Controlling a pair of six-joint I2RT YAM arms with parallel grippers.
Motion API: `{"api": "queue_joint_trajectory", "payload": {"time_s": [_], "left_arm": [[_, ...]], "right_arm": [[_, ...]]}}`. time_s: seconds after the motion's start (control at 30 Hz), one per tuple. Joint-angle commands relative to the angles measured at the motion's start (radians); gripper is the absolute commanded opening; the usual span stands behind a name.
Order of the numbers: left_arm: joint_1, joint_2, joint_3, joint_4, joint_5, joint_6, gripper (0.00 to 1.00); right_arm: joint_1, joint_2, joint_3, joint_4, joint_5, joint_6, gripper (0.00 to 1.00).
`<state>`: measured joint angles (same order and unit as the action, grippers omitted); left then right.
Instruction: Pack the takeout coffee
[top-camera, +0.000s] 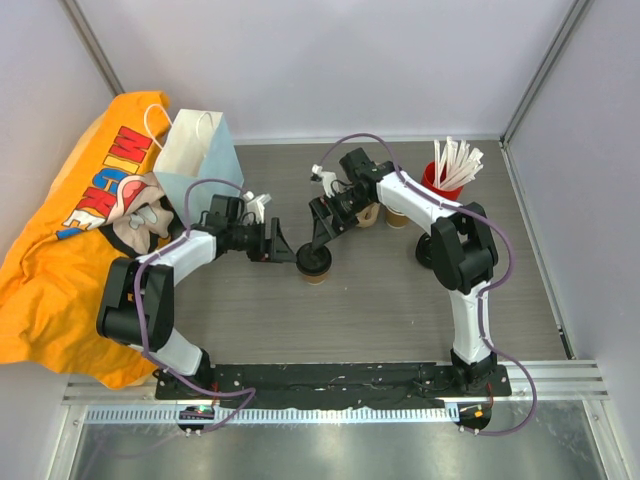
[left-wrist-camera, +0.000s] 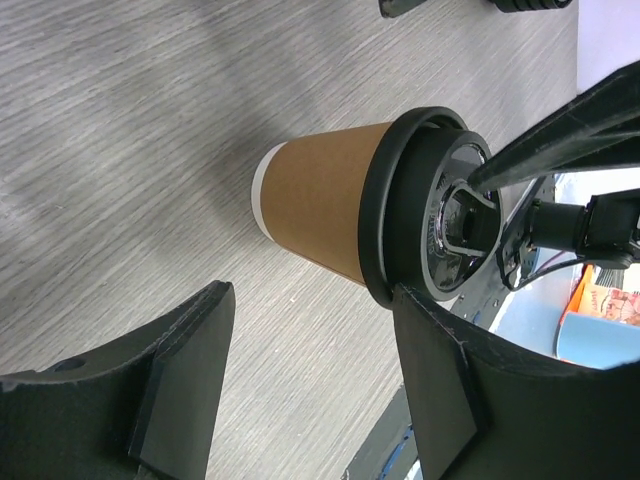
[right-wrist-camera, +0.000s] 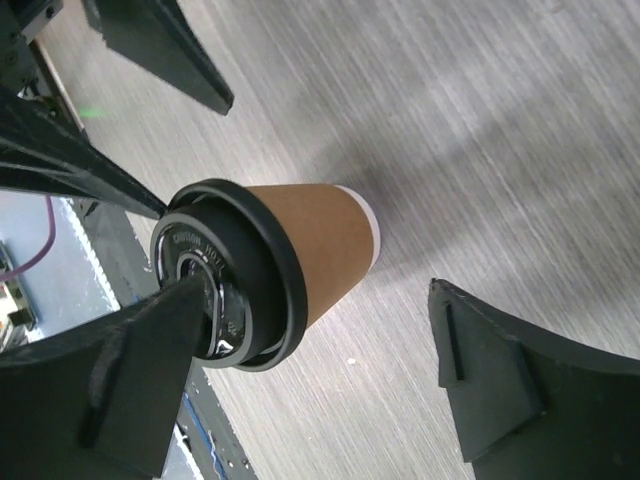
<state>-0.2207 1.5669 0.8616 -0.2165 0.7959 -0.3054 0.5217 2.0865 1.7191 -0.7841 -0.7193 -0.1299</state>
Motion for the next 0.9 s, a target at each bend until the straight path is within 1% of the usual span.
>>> {"api": "queue_joint_trajectory", "payload": {"time_s": [0.0,0.2,0.3,0.4,0.43,0.47,0.53,0.57,0.6,0.63,0.67,0.7,0.8,0.83,0.87], "left_arm": [[-0.002,-0.039,0.016,-0.001,0.006,0.017,0.69],[0.035,-0.077,-0.004,0.06,0.032,-0.027,0.7],[0.053,-0.087,-0.004,0.069,0.071,-0.043,0.7],[0.063,-0.1,-0.001,0.072,0.083,-0.047,0.7],[0.064,-0.106,-0.003,0.075,0.083,-0.046,0.7],[0.064,-0.12,-0.006,0.075,0.085,-0.043,0.7],[0.064,-0.126,-0.006,0.081,0.085,-0.043,0.7],[0.064,-0.128,-0.004,0.083,0.086,-0.043,0.7],[0.064,-0.127,-0.003,0.083,0.088,-0.046,0.7],[0.064,-0.125,0.002,0.085,0.086,-0.047,0.7],[0.064,-0.119,0.004,0.085,0.088,-0.05,0.7],[0.064,-0.117,0.004,0.083,0.088,-0.054,0.7],[0.064,-0.126,0.005,0.085,0.071,-0.054,0.7],[0.064,-0.127,0.005,0.086,0.065,-0.052,0.71],[0.064,-0.127,0.007,0.085,0.059,-0.052,0.71]], "right_arm": [[-0.008,-0.068,0.016,-0.017,-0.075,-0.036,1.0],[-0.031,-0.16,-0.035,-0.009,-0.135,-0.031,1.0],[-0.057,-0.196,-0.067,0.026,-0.205,0.036,1.0],[-0.084,-0.301,-0.105,0.092,-0.252,0.076,1.0],[-0.088,-0.378,-0.133,0.112,-0.224,0.084,1.0],[-0.086,-0.408,-0.139,0.117,-0.206,0.072,1.0],[-0.107,-0.457,-0.153,0.111,-0.299,0.021,1.0],[-0.124,-0.48,-0.161,0.103,-0.321,0.019,1.0],[-0.14,-0.488,-0.179,0.106,-0.375,0.03,1.0],[-0.162,-0.49,-0.235,0.138,-0.411,0.062,1.0],[-0.167,-0.462,-0.26,0.231,-0.429,0.181,1.0],[-0.169,-0.439,-0.268,0.232,-0.443,0.196,1.0],[-0.166,-0.413,-0.282,0.213,-0.289,0.2,1.0],[-0.164,-0.414,-0.312,0.229,-0.228,0.22,1.0],[-0.164,-0.419,-0.331,0.279,-0.201,0.248,1.0]]}}
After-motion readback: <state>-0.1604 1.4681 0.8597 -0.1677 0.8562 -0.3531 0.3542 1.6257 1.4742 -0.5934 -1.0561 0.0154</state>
